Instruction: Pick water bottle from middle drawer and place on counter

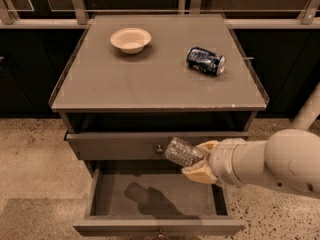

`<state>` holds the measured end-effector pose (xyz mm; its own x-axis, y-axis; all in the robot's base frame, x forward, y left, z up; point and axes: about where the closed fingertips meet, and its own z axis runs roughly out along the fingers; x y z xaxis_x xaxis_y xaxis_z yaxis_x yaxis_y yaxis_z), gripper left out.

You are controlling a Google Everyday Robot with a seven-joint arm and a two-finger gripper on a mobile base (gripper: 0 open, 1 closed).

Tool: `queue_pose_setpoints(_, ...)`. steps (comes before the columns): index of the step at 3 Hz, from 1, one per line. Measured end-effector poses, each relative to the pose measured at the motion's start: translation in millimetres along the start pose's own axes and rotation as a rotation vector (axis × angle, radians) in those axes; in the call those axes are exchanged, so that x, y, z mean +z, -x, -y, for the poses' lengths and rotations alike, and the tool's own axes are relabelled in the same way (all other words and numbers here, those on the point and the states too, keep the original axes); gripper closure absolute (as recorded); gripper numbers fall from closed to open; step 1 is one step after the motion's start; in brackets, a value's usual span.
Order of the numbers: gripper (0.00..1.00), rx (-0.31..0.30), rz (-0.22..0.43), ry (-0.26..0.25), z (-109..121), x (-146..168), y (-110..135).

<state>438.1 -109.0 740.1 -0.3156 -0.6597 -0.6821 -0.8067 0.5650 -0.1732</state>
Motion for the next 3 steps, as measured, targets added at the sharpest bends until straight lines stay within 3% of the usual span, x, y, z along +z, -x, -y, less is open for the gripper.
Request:
queue_pose_setpoints(1, 1.0, -0.09, 0.0, -0.099, 6, -54, 49)
queue_pose_setpoints(2, 1.0, -0.108, 0.001, -0.116, 6, -62, 57)
queue_pose_setpoints(3, 1.0, -0.133, -0.004, -0.074, 12, -44, 63)
